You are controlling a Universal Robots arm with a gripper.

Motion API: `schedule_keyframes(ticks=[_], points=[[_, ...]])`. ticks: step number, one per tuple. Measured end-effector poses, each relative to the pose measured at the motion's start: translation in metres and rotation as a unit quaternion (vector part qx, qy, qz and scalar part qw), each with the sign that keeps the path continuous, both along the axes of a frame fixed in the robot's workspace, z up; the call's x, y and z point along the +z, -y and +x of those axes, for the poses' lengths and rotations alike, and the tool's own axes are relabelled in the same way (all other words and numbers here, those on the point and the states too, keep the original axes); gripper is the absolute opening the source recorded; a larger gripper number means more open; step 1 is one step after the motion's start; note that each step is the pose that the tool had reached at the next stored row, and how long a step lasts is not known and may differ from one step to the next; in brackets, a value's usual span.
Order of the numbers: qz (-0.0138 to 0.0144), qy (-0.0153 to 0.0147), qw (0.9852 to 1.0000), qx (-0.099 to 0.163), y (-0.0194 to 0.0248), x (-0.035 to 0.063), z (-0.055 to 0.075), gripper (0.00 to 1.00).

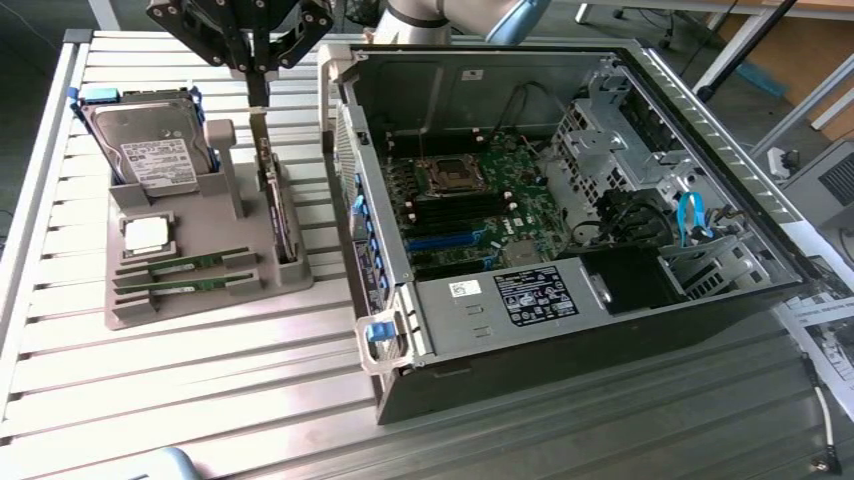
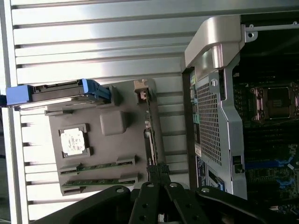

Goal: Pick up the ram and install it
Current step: 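Reach for the ram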

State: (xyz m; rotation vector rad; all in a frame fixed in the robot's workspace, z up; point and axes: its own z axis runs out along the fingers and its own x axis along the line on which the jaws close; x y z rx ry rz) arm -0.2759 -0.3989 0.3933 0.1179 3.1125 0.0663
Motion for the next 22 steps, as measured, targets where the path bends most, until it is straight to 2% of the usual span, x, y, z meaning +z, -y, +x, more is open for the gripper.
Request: schedule_keyframes(ticks=[22], points=[[0.0000,0.0000,1.0000,0.000,0.0000,0.0000,-0.023,0.11]])
